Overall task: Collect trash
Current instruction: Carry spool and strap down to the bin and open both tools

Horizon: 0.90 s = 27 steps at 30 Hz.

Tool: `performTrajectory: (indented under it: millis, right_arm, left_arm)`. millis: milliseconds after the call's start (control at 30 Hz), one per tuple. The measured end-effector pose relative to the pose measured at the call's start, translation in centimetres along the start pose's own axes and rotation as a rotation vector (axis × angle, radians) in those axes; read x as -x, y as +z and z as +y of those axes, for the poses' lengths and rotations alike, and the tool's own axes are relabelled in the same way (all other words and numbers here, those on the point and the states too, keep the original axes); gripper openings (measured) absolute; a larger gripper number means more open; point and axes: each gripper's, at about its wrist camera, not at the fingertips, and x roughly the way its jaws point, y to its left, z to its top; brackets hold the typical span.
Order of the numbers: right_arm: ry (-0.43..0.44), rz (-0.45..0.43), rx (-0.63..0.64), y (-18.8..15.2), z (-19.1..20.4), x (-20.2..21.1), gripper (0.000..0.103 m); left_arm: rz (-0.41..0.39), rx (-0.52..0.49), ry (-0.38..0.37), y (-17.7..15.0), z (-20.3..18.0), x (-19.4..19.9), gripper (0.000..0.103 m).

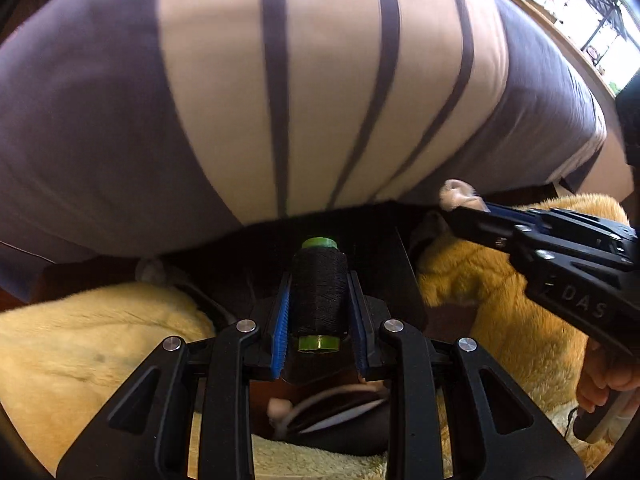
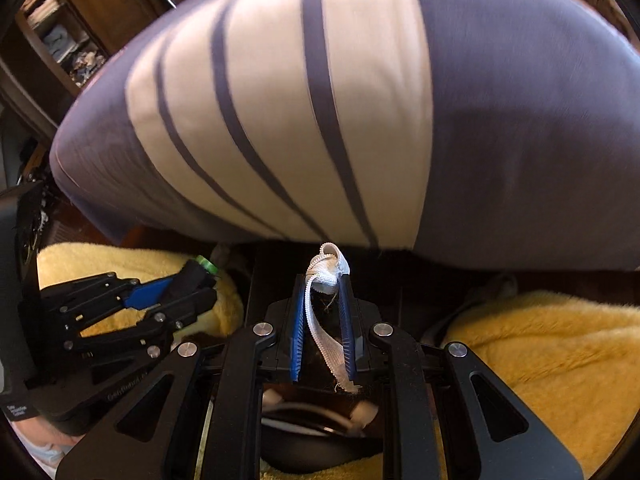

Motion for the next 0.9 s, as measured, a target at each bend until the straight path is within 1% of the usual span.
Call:
performTrajectory:
  millis: [100, 167, 333, 400, 433, 467, 500, 567, 600, 667, 700, 733, 767, 833, 867, 900]
  right_arm:
    - [0.011, 0.040, -0.012, -0.3, -0.3, -1.4, 0.017]
    - [0.017, 0.053, -0.017, -0.2, -0.3, -1.8, 0.019]
    - [0.020, 0.057, -0.019, 0.2, -0.5, -2.3, 0.020]
    - [0.015, 0.052, -0.026, 0.4, -0.7, -2.3, 0.032]
    - [0.019, 0.050, -0.029, 0.7, -0.5, -2.3, 0.047]
    - [0.021, 0.047, -0.034, 0.8, -0.5, -2.2, 0.050]
    - [0.017, 0.044, -0.035, 0.9, -0.5, -2.1, 0.050]
    - [0.004, 0.035, -0.035, 1.1, -0.6, -1.8, 0.050]
    - [-0.002, 0.030, -0.035, 1.2, -0.8, -1.6, 0.051]
    - [-0.024, 0.003, -0.032, 1.6, -0.9, -0.6, 0.062]
    - [-0.045, -0.018, -0.031, 1.8, -0.9, 0.1, 0.066]
    - [-0.057, -0.034, -0.030, 2.1, -0.9, 0.6, 0.074]
    - [-0.070, -0.060, -0.029, 2.3, -1.1, 1.3, 0.081]
    - [-0.086, -0.124, -0.029, 3.0, -1.2, 3.2, 0.086]
    - [-0.091, -0.144, -0.033, 3.2, -1.3, 3.8, 0.090]
    - [-0.098, -0.167, -0.037, 3.5, -1.4, 4.5, 0.092]
  left_arm:
    - [0.043, 0.002, -0.020, -0.5, -0.1, -1.5, 0.025]
    - [0.066, 0.005, -0.033, -0.6, -0.2, -2.4, 0.025]
    - [0.086, 0.001, -0.036, -0.6, -0.1, -3.1, 0.026]
    - [0.089, -0.002, -0.031, -0.4, -0.2, -3.1, 0.032]
    - [0.089, -0.003, -0.030, -0.4, -0.1, -3.1, 0.036]
    - [0.087, -0.002, -0.029, -0.4, -0.1, -3.0, 0.040]
    - [0.085, 0.000, -0.029, -0.4, 0.0, -2.8, 0.042]
    - [0.079, 0.005, -0.025, -0.3, 0.0, -2.5, 0.050]
    - [0.074, 0.007, -0.025, -0.2, 0.1, -2.2, 0.053]
    - [0.062, 0.009, -0.026, -0.1, 0.2, -1.7, 0.064]
    - [0.048, 0.009, -0.024, 0.0, 0.2, -1.1, 0.068]
    - [0.033, 0.010, -0.017, 0.2, 0.2, -0.5, 0.076]
    - [0.019, 0.009, -0.011, 0.4, 0.2, 0.0, 0.079]
    - [-0.029, 0.006, 0.006, 1.1, 0.2, 1.6, 0.091]
    - [-0.055, 0.005, 0.011, 1.5, 0.2, 2.5, 0.094]
    - [-0.086, 0.005, 0.016, 2.0, 0.2, 3.7, 0.094]
